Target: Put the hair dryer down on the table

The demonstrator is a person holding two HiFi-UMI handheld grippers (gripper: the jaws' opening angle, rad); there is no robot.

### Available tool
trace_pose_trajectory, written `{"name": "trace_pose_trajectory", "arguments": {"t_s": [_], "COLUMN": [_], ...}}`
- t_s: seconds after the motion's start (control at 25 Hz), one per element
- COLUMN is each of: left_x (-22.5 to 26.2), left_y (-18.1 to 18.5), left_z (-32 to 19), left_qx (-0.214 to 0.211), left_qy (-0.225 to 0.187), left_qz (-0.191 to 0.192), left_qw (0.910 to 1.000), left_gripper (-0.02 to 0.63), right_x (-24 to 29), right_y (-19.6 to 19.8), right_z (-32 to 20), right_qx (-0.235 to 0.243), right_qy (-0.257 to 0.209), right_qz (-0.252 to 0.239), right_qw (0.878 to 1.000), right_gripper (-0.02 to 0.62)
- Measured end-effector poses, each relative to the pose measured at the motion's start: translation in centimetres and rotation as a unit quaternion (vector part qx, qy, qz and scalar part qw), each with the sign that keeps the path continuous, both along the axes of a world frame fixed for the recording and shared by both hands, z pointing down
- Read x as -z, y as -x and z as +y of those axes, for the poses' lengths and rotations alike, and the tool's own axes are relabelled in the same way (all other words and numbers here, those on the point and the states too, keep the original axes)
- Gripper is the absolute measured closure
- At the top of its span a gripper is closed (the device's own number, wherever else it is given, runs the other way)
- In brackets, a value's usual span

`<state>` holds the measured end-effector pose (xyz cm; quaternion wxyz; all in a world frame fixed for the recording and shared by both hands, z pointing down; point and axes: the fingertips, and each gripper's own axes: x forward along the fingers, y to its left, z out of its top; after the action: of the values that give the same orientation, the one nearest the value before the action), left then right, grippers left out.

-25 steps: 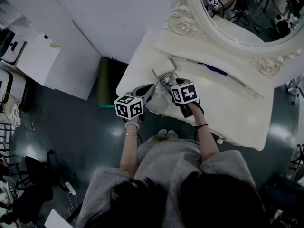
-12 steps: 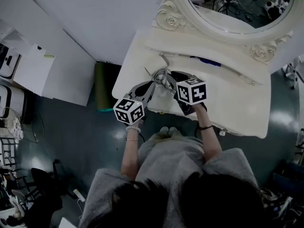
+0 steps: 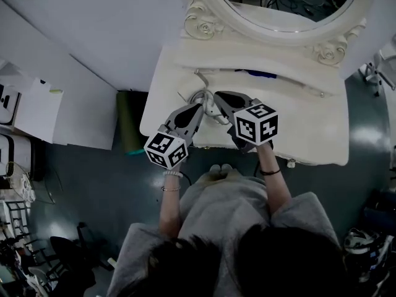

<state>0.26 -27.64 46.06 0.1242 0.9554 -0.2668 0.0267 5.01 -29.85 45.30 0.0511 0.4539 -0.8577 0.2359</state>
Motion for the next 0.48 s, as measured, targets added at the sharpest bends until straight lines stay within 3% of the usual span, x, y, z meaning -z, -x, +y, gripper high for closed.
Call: {"name": "trace_pose_trajectory", "arguments": {"t_s": [0.48], "left_x": [3.4], "left_y": [-2.9], "left_z": [2.1], "left_qx": [-0.053], "left_qy": [-0.046], "left_qz": [0.01], "left_qw": [0.9975], "left_gripper": [0.601], "right_x": [4.4], "right_y": [-1.5], "right_z": [2.0], "right_qx": [0.007], "right_qy": [-0.086], "right_qz": [0.005], "right_qw": [0.996], "right_gripper": [0.595]}}
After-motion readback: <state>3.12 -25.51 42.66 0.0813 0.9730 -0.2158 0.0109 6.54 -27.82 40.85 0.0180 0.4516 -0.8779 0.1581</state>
